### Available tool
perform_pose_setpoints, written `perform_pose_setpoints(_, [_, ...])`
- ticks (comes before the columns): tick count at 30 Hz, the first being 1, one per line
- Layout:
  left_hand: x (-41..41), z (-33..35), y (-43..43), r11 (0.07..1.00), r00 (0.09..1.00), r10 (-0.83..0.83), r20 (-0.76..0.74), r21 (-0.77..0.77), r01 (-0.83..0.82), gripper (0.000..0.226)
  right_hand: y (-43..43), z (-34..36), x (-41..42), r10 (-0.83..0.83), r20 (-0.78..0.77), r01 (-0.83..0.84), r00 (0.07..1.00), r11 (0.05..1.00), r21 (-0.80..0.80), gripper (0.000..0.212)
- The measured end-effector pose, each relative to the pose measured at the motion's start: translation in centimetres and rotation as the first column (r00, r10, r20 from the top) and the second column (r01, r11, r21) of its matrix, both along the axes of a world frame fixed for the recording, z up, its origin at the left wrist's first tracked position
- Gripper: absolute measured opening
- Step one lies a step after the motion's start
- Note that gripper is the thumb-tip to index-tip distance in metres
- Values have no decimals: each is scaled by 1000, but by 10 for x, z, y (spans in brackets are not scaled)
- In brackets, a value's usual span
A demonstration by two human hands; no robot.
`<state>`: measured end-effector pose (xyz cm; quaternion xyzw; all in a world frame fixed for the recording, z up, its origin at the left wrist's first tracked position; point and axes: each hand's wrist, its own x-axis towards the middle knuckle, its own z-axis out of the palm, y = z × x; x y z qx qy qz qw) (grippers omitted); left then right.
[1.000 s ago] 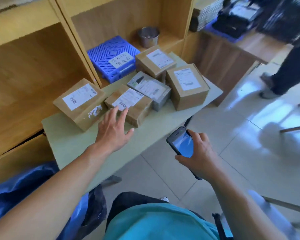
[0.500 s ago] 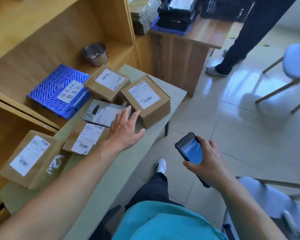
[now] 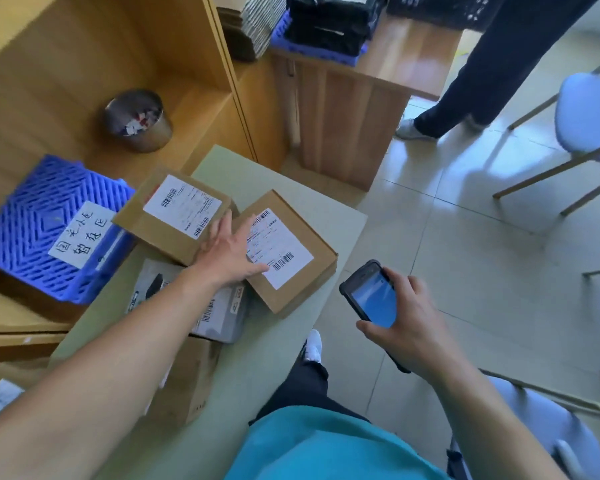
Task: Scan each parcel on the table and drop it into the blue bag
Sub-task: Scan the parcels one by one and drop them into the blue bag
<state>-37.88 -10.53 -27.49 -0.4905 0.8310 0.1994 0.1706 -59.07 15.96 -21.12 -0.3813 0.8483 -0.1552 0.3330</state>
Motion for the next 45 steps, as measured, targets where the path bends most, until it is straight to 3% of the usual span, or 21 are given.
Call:
perform_pose_setpoints(8, [-2, -20, -10, 998, 999, 31, 10, 58, -31, 126, -50, -13, -10, 78, -25, -77, 997, 996, 42, 93])
perform_pose_setpoints(13, [-3, -36, 5, 901, 946, 319, -62, 330, -283, 115, -52, -19, -11, 124, 12, -124, 992, 991, 43, 93])
perform_pose_setpoints(16, [-9, -34, 9, 848, 906, 406, -116, 416, -327, 106, -52, -16, -21, 152, 20, -152, 988, 987, 43, 93])
perform_pose_setpoints(24, [-19, -18, 20, 878, 897, 414, -154, 326, -349, 96, -49, -5, -46, 156, -19, -156, 988, 988, 22, 92])
perform_pose_setpoints(28, [-18, -7, 37, 974, 969, 224, -107, 37, -221, 91, -45, -9, -46, 172, -21, -172, 985, 985, 17, 92])
perform_pose_setpoints(31, [-20, -3, 68, 988, 987, 89, -137, -110, -104, 84, -41, -14, -43, 183, -12, -183, 983, 983, 13, 91])
perform_pose_setpoints(35, [-35, -17, 124, 999, 999, 34, 8, 41, -34, 117, -37, -20, -38, 201, 3, -201, 980, 980, 6, 90])
perform_pose_setpoints(37, [-40, -30, 141, 999, 998, 28, 55, 25, -29, 126, -36, -21, -38, 221, 0, -221, 975, 975, 10, 91])
perform_pose_setpoints(45, [-38, -49, 179, 974, 950, 211, -230, -36, -225, 103, -23, -24, -40, 348, -90, -335, 933, 933, 132, 90])
